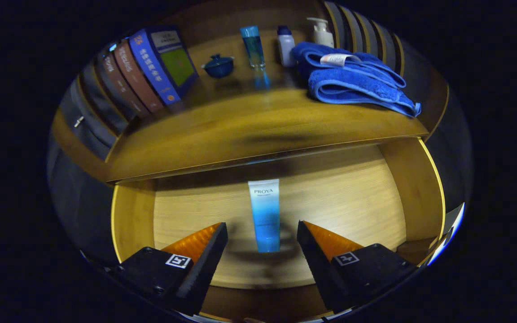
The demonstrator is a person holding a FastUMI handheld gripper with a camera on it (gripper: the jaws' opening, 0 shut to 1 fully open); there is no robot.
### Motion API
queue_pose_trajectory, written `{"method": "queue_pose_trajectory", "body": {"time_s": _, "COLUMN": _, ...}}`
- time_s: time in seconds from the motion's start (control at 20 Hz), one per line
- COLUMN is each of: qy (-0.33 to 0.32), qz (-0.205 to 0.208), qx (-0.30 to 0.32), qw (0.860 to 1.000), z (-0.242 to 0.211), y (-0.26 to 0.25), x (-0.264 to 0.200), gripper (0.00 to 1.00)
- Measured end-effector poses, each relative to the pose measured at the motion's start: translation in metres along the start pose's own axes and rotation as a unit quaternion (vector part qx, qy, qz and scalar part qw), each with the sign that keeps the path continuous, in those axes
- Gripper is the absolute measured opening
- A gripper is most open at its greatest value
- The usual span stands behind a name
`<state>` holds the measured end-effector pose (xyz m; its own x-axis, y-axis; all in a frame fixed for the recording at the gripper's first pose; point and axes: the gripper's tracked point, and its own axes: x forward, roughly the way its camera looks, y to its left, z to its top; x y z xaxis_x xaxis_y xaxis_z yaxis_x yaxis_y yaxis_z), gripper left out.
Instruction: Pull open the drawer, take out the items inside it, and place them on the countertop above the cabinet.
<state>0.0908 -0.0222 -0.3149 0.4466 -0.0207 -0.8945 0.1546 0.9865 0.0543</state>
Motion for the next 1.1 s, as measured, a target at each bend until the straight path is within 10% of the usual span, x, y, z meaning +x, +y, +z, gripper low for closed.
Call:
{"method": "queue_pose_trajectory", "body": {"time_s": 0.7, "qy": 0.161, "qz": -0.062, "qx": -0.013, "qw": 0.985, "z": -0.033, "y": -0.006, "x": 0.038, "gripper": 0.87}}
{"method": "queue_pose_trajectory", "body": {"time_s": 1.1, "qy": 0.146, "qz": -0.047, "qx": -0.031, "qw": 0.988, "z": -0.029, "y": -0.001, "x": 0.035, "gripper": 0.39}}
